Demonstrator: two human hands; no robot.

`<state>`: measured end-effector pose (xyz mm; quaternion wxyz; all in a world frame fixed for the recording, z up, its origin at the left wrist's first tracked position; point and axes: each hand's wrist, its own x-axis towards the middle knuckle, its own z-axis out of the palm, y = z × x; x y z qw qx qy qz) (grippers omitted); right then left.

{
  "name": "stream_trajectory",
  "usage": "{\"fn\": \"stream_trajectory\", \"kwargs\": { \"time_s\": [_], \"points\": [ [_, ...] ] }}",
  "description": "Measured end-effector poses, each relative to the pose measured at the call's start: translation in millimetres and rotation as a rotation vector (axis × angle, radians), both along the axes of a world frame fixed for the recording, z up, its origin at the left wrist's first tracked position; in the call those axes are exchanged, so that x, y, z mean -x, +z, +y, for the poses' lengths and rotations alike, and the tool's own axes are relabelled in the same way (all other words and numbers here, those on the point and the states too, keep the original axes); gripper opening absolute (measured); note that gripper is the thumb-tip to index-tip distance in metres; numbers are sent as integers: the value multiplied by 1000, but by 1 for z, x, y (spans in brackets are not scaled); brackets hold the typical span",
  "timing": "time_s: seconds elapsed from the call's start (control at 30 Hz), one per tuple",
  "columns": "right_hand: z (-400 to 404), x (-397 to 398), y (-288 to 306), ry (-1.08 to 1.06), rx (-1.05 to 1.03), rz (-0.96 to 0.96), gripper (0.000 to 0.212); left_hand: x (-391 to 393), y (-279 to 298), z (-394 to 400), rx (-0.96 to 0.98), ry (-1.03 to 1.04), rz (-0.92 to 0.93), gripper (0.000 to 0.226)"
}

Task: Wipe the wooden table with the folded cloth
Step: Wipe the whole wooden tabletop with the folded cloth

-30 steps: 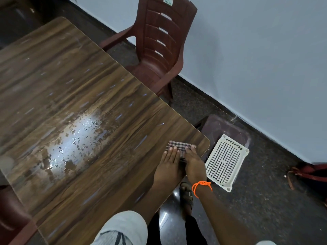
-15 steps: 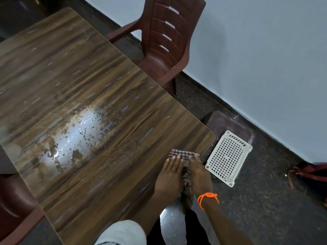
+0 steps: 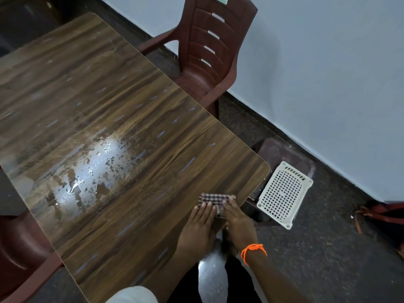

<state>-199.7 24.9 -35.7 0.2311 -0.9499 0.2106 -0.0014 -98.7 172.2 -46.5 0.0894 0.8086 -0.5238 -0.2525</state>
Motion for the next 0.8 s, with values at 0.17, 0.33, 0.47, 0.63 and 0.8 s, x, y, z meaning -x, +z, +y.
{"fn": "stream_trajectory", "kwargs": {
  "time_s": [0.17, 0.33, 0.47, 0.63, 0.8],
  "points": [
    [-25, 1, 13, -144, -21, 4, 51, 14, -4, -38, 20, 44, 5, 72],
    [-17, -41, 7, -192, -70, 58, 46, -8, -6, -49, 1, 138, -64, 70],
    [11, -43, 6, -74, -84, 89, 50, -5, -3, -10, 35, 211, -73, 68],
    [28, -7, 9, 135, -89, 79, 47, 43, -3, 32, 12, 246, -84, 67],
    [5, 19, 12, 101, -76, 36, 51, 81, -2, 4, -28, 298, -69, 77]
  ]
}}
